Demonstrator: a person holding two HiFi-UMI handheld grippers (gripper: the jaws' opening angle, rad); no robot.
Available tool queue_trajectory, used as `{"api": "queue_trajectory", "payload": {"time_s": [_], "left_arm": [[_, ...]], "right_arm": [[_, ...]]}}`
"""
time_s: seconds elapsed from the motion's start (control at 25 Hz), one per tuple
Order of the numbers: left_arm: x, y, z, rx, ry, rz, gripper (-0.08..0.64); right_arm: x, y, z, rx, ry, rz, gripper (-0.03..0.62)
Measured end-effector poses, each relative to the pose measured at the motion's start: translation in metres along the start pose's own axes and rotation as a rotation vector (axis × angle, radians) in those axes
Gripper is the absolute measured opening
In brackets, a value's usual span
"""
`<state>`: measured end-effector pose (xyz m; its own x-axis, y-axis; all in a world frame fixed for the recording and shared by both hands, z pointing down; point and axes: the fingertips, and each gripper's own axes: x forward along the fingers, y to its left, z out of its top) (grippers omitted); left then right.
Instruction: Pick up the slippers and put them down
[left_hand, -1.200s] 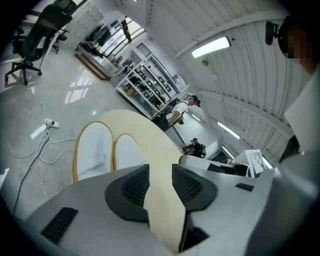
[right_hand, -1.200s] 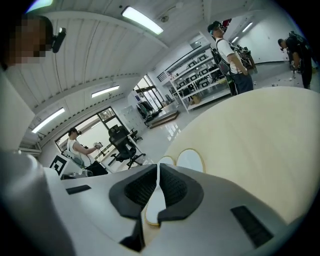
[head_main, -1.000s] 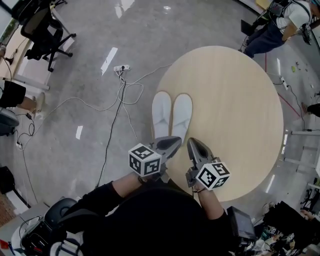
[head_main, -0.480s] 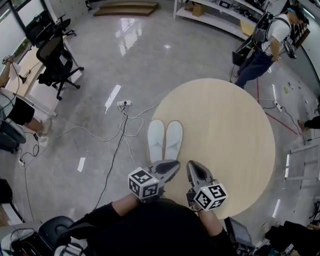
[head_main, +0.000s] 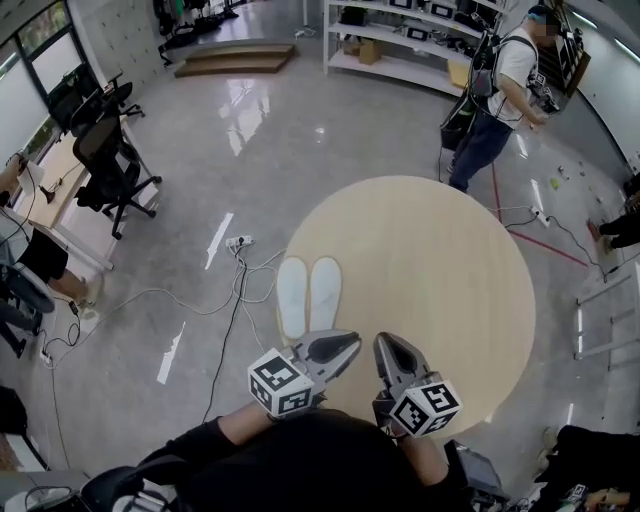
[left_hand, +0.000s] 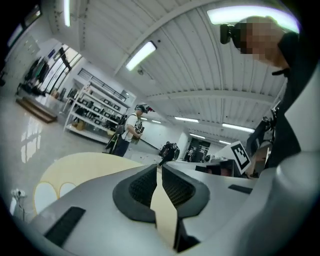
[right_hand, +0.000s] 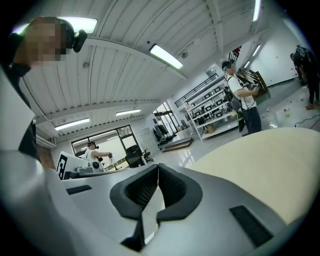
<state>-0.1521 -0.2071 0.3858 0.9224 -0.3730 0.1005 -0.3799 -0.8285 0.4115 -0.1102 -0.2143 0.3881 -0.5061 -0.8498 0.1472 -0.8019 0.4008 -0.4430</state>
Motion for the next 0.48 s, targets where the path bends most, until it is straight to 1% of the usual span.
{"api": "queue_trajectory", "payload": {"time_s": [0.04, 0.12, 0.28, 0.48], "left_arm": [[0.002, -0.009, 0.000, 0.034, 0.004, -0.003, 0.026], [0.005, -0.024, -0.003, 0.066, 0.009, -0.009, 0.025], [0.012, -0.048, -0.011, 0.093, 0.008, -0.008, 0.025], [0.008, -0.068, -0.016, 0.121, 0.000, 0.002, 0.025]], "right_arm": [[-0.007, 0.000, 0.004, -0.007, -0.015, 0.001, 0.015], [-0.020, 0.003, 0.008, -0.025, -0.037, 0.010, 0.015], [-0.042, 0.006, 0.013, -0.076, -0.067, 0.029, 0.015], [-0.063, 0.012, 0.017, -0.107, -0.098, 0.039, 0.015]]}}
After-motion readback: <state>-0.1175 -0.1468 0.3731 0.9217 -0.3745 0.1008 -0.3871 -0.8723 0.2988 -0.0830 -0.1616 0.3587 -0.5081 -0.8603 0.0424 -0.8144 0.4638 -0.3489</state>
